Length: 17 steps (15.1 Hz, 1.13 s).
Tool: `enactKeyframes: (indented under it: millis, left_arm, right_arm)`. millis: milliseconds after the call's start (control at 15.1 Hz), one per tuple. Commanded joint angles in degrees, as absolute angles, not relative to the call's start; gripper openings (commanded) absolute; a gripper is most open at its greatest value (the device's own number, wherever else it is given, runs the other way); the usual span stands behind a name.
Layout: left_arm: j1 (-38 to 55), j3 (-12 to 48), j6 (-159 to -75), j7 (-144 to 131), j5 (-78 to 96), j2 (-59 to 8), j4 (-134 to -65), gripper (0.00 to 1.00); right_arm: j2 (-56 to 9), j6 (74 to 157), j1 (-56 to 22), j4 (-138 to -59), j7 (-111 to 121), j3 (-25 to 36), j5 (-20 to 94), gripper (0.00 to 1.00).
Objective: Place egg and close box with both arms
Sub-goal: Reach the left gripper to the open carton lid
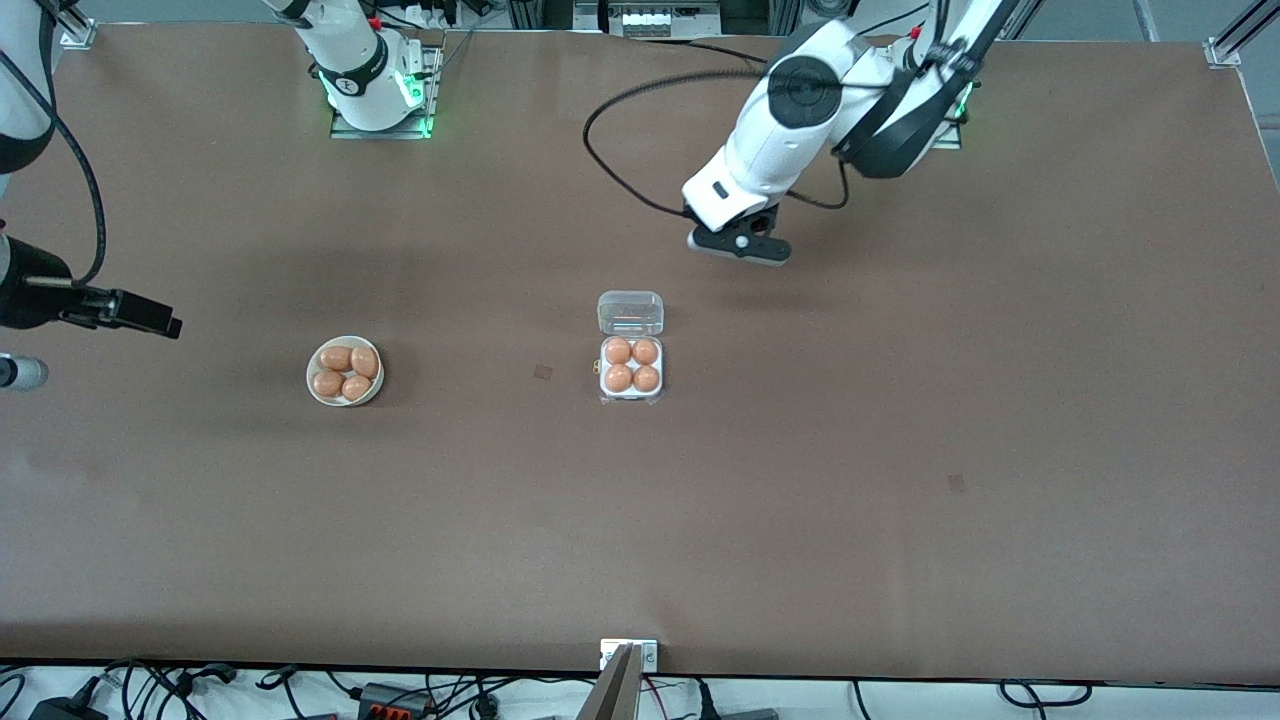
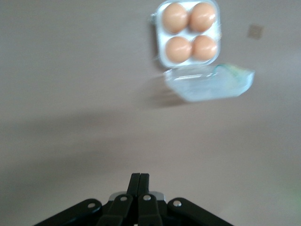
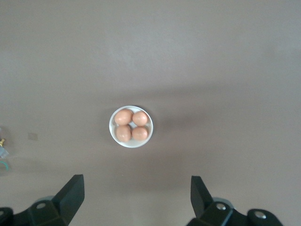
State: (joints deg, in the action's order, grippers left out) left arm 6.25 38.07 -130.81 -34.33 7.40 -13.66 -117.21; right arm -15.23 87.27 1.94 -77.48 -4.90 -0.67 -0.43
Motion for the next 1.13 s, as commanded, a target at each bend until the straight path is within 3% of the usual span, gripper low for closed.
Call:
enactKeyframes:
  millis: [0, 265, 663, 862, 1061]
  left_arm:
    - [10.3, 38.2, -139.5, -38.0, 5.6, -21.8, -115.6, 0.01]
    - [11.4, 37.8, -147.9, -41.6, -7.5, -27.7, -115.1, 0.01]
    - [14.1, 35.0, -153.9, -52.2, -23.9, -34.0, -110.8, 0.01]
    - [14.8, 30.9, -154.0, -52.7, -30.3, -37.9, -102.8, 0.01]
    - [14.3, 30.6, -153.6, -52.6, -30.2, -40.7, -94.8, 0.01]
  right_arm:
    - [-7.5, 91.6, 2.8, -88.5, -3.5, -1.6, -2.2, 1.0]
    - [-1.2, 98.0, 3.2, -98.6, -1.2, -1.5, -2.0, 1.0]
    - [-0.8, 97.6, 3.3, -98.2, 0.2, -1.6, -2.0, 1.0]
    - [-1.0, 97.8, 3.3, -98.0, 1.3, -1.6, -1.7, 1.0]
    - [-0.8, 97.6, 3.3, -97.6, 0.6, -1.5, -1.8, 1.0]
